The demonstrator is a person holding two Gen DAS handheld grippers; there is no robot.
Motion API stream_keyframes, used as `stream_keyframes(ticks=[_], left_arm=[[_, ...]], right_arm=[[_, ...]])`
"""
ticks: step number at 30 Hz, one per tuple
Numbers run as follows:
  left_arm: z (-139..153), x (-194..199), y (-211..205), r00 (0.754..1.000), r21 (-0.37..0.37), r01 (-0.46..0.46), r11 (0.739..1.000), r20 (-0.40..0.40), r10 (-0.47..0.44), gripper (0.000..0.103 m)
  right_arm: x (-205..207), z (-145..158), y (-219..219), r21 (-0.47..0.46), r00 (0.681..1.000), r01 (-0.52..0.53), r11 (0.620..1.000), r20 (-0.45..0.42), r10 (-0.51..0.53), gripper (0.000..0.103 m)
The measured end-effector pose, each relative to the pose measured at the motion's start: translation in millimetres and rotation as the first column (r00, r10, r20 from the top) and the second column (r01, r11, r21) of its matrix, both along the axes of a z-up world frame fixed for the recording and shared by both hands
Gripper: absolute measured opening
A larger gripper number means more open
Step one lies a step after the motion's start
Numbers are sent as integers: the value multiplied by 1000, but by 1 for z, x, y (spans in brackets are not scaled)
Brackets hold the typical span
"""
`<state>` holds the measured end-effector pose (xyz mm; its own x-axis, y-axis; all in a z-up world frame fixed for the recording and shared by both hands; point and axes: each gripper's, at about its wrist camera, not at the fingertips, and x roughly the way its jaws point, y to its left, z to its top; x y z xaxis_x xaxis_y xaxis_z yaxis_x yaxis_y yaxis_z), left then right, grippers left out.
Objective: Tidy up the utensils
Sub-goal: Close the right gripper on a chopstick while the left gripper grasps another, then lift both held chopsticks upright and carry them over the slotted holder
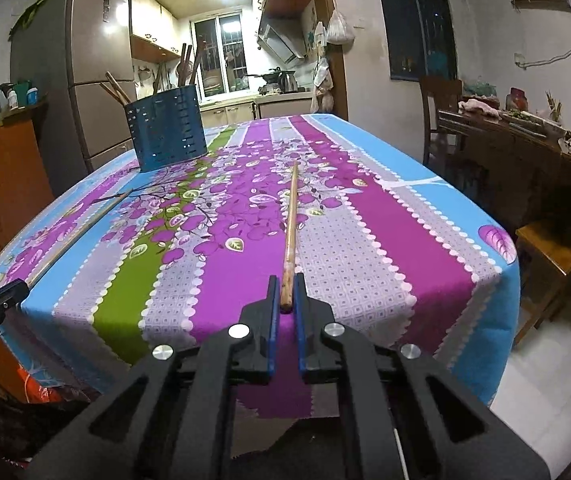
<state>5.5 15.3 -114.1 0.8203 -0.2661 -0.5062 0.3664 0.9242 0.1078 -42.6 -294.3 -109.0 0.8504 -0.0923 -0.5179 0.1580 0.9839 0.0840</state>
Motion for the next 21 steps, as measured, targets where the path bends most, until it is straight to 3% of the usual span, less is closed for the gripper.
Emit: stream_keyframes(ticks=[8,13,21], left_arm=[[32,-12,7,994,42,-32,999,104,27,7],[67,-14,18,985,7,-37,999,168,35,7],[112,-1,31,976,-56,-39,998,213,50,7]], right_arm=[[-9,30,12,-100,997,-15,995,78,23,5],[-9,62,21,-171,984,-48,984,158,75,5],[9,103,17,-175,962,-103,979,231,142,5]])
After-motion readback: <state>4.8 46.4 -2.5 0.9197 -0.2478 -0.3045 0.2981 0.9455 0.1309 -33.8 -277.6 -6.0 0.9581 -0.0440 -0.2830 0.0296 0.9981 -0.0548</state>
